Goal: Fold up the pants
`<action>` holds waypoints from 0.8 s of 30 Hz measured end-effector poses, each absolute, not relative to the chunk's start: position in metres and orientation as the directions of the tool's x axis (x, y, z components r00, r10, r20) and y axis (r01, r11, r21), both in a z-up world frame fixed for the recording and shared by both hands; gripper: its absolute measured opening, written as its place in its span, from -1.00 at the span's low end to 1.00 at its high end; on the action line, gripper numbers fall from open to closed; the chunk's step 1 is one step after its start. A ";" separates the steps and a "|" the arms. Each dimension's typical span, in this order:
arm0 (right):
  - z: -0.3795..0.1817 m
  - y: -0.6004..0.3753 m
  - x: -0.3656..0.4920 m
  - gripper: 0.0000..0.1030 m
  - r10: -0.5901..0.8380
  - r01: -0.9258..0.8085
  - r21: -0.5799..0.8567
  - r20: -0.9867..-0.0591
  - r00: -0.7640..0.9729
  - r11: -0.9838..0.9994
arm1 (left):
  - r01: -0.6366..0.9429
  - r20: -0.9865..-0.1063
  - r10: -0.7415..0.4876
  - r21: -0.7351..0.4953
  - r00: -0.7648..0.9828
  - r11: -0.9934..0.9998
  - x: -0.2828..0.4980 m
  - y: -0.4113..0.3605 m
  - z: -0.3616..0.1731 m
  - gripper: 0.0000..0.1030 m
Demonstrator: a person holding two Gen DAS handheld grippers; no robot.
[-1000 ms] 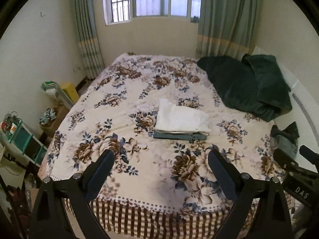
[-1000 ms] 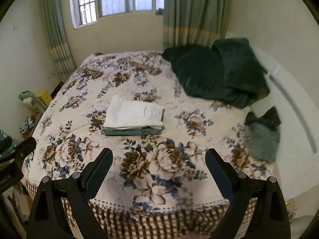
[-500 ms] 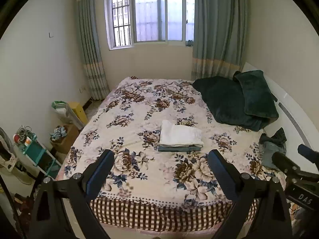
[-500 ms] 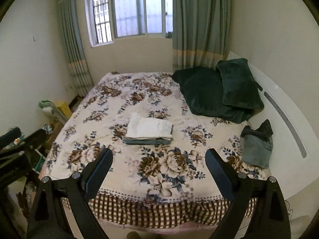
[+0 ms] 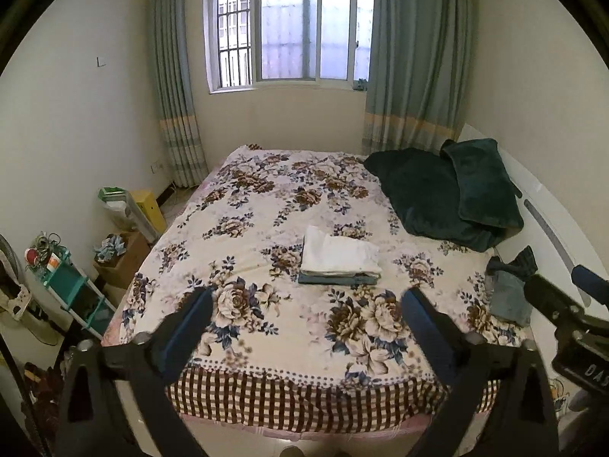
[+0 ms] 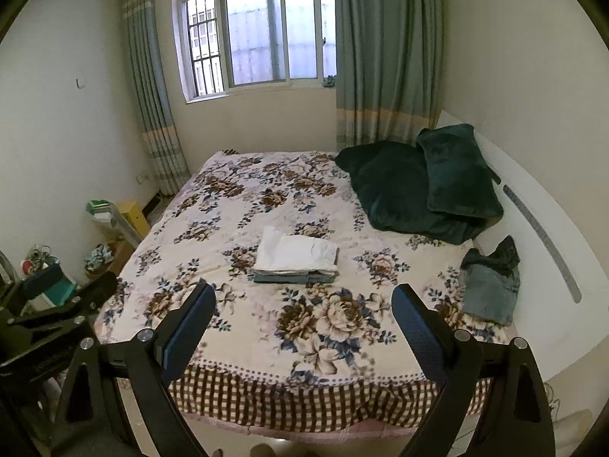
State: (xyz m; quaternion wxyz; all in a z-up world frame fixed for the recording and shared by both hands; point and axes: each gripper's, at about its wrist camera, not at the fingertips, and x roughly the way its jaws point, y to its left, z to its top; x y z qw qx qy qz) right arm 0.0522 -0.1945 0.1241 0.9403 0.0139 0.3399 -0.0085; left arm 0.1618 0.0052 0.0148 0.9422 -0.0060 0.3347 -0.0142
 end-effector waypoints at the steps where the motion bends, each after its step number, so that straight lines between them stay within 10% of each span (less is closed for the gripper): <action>1: 0.123 -0.194 0.059 0.86 -0.004 0.025 0.023 -0.642 0.766 0.999 | 0.020 -0.622 -0.028 -0.021 0.782 1.000 0.163 0.005 0.016 1.00; 24: 0.063 -0.198 0.187 0.86 -0.087 0.093 -0.029 -0.701 0.708 0.995 | 0.006 -0.681 0.008 0.018 0.732 1.000 0.235 -0.006 -0.032 1.00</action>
